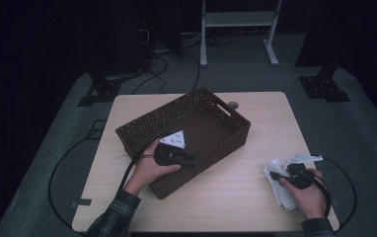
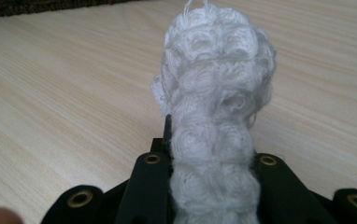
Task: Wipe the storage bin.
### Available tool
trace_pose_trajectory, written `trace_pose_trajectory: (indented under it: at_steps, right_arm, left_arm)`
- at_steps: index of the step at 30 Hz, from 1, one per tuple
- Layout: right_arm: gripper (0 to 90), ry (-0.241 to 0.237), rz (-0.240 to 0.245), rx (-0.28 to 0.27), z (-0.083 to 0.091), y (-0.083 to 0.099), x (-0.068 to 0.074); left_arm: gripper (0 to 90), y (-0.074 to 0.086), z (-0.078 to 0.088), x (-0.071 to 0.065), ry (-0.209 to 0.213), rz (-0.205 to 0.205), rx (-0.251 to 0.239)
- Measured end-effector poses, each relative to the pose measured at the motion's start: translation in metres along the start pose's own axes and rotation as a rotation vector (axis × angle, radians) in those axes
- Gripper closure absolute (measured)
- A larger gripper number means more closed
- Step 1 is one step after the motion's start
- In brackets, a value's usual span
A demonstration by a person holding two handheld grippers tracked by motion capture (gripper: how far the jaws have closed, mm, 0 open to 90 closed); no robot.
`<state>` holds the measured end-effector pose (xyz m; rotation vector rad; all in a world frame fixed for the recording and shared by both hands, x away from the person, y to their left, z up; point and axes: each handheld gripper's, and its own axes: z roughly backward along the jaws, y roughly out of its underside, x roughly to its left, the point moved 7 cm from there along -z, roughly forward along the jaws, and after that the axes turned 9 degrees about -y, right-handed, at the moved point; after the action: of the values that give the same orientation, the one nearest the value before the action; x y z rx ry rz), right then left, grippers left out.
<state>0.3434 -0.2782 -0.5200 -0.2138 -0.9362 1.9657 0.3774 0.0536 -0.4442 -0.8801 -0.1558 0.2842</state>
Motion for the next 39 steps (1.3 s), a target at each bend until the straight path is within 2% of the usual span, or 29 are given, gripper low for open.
trace_pose_trajectory:
  at_steps: [6,18,28,39]
  right_arm:
    - [75.6,-0.007,0.007,-0.030,0.003,-0.007,0.000]
    - [75.6,-0.014,0.042,-0.057,0.003,-0.029,0.000]
    - [75.6,-0.022,0.053,-0.070,0.000,-0.042,-0.003]
    - [75.7,-0.033,0.079,-0.067,-0.014,-0.062,-0.004]
  left_arm:
    - [69.1,0.000,0.000,0.000,-0.001,-0.001,0.000]
    - [69.0,0.000,0.000,0.000,-0.001,-0.002,0.000]
    - [69.1,0.000,0.000,0.000,-0.001,-0.001,0.000]
    - [69.1,0.000,0.000,0.000,-0.003,-0.003,-0.001]
